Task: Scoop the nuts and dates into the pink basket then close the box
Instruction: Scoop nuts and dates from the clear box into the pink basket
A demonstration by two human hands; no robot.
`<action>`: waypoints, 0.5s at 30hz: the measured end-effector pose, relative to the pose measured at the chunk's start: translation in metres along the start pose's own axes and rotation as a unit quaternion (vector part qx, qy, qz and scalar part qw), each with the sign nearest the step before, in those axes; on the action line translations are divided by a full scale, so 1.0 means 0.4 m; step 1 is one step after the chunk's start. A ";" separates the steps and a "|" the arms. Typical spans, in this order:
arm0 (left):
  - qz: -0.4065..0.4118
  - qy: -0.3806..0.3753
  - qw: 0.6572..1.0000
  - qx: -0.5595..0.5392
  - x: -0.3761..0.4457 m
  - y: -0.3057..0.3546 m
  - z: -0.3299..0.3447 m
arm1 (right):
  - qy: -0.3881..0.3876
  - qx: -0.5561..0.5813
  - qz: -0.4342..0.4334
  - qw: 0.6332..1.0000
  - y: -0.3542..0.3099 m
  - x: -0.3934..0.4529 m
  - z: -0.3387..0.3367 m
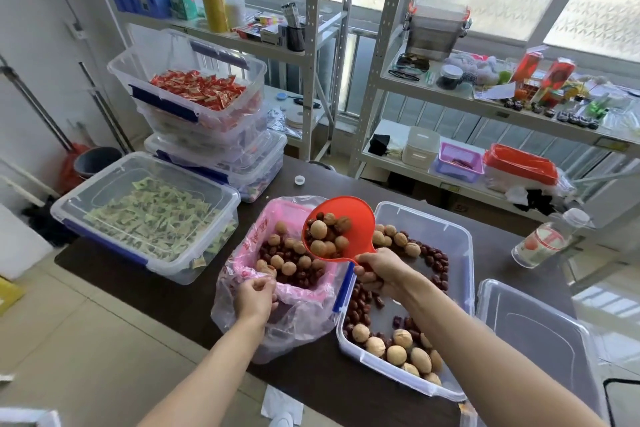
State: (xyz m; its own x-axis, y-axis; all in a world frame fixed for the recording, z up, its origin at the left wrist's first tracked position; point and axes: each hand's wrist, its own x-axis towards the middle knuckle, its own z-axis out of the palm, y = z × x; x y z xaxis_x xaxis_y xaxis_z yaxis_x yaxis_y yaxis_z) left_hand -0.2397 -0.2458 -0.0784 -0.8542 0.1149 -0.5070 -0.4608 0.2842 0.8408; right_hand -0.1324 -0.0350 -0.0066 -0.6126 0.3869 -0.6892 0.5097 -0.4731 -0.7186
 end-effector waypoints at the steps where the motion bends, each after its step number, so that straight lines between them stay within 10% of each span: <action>1: -0.011 0.010 1.000 -0.007 0.009 0.000 -0.006 | 0.015 -0.014 -0.002 1.000 0.001 0.011 0.013; 15: -0.083 0.078 0.993 0.038 0.358 -0.207 0.054 | 0.153 -0.316 -0.079 0.933 0.007 0.081 0.119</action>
State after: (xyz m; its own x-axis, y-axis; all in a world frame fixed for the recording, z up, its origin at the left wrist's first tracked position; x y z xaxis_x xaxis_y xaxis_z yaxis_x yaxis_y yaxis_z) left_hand -0.3185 -0.2324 -0.2249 -0.7981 -0.0874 -0.5961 -0.5835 0.3587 0.7286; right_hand -0.1797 -0.0614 -0.0266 -0.5584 0.6663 -0.4942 0.7414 0.1335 -0.6577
